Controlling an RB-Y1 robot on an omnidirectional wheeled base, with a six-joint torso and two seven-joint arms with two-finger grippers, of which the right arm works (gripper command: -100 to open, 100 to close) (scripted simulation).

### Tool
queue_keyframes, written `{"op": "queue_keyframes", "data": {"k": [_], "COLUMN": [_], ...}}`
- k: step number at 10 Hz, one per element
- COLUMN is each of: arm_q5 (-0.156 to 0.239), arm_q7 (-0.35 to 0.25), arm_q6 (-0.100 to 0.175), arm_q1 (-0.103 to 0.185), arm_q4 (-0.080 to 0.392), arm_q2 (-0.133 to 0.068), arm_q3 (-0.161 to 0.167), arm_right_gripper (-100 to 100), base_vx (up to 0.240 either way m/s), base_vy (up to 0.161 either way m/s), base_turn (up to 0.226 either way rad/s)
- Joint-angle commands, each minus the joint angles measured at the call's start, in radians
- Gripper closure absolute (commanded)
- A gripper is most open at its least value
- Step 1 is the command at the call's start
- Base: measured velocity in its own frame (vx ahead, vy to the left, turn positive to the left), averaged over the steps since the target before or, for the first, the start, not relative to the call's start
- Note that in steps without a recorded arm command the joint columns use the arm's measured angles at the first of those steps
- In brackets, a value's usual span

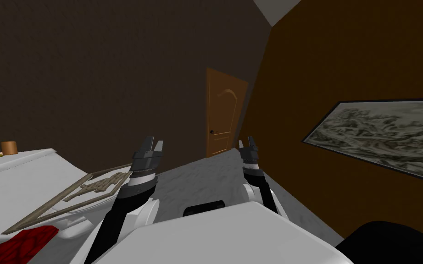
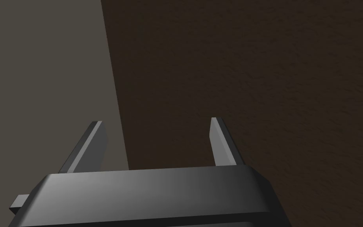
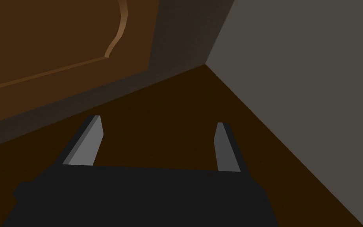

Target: Pull the door open

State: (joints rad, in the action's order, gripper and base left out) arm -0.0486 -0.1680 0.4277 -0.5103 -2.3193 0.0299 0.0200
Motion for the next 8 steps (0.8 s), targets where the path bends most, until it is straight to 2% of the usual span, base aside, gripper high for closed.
{"op": "queue_keyframes", "data": {"k": [1,5,8], "arm_q5": [0.003,0.010,0.018], "arm_q7": [0.003,0.010,0.017], "arm_q6": [0.005,0.017,0.029], "arm_q1": [0.015,0.050,0.086], "arm_q4": [0.031,0.107,0.185], "arm_q2": [-0.008,-0.024,-0.040], "arm_q3": [-0.002,-0.006,-0.011], "arm_right_gripper": [-100,-100,-100], "base_vx": [0.048,0.068,0.072], "base_vy": [-0.106,0.002,-0.032], "base_turn": [0.077,0.039,0.057]}}
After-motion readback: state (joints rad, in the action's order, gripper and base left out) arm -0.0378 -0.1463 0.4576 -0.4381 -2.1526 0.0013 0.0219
